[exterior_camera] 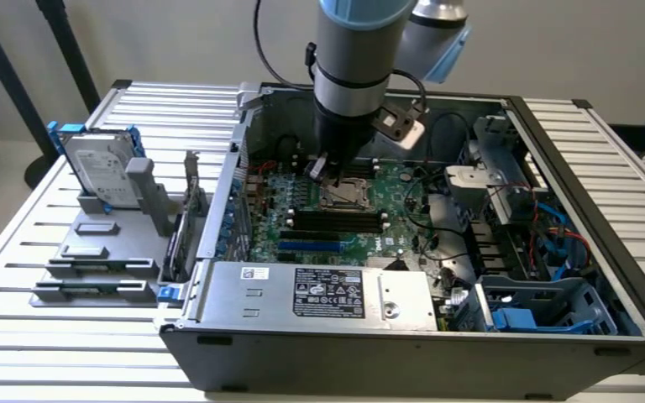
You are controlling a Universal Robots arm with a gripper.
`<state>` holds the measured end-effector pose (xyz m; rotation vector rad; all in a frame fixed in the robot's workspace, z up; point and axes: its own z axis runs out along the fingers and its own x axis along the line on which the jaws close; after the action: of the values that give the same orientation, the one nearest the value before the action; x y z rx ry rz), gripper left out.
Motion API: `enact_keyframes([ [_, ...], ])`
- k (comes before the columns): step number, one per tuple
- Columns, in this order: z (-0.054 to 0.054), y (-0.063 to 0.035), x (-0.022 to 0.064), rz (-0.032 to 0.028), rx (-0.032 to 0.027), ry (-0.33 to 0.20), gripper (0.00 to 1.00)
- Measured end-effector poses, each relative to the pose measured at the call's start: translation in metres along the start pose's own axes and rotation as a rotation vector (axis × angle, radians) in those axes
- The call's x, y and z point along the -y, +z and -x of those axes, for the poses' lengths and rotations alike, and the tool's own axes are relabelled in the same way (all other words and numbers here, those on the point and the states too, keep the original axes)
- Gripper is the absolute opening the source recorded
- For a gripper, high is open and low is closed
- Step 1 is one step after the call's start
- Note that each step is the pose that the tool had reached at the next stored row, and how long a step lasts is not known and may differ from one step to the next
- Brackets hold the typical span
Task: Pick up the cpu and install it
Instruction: 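Install the first cpu locking lever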
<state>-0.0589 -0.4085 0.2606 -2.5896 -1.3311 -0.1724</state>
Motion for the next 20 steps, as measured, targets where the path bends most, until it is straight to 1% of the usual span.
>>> enact_keyframes([
  [3, 0.007, -0.002, -0.0043, 0.0003, -0.0003, 0.001, 0.11],
  [7, 0.012, 0.0001, -0.0009, 0.0014, -0.0011, 0.008, 0.11],
  [11, 0.015, 0.0036, 0.0022, 0.0028, 0.0015, 0.02, 0.11],
  [13, 0.016, 0.0049, 0.0038, 0.0013, 0.0046, 0.028, 0.11],
  [14, 0.016, 0.0056, 0.0045, -0.0007, 0.0061, 0.031, 0.11],
  [15, 0.016, 0.0071, 0.0058, -0.0045, 0.0086, 0.036, 0.11],
  [16, 0.017, 0.0078, 0.006, -0.006, 0.0097, 0.037, 0.11],
  [20, 0.016, 0.0103, 0.0063, -0.0072, 0.0108, 0.037, 0.11],
])
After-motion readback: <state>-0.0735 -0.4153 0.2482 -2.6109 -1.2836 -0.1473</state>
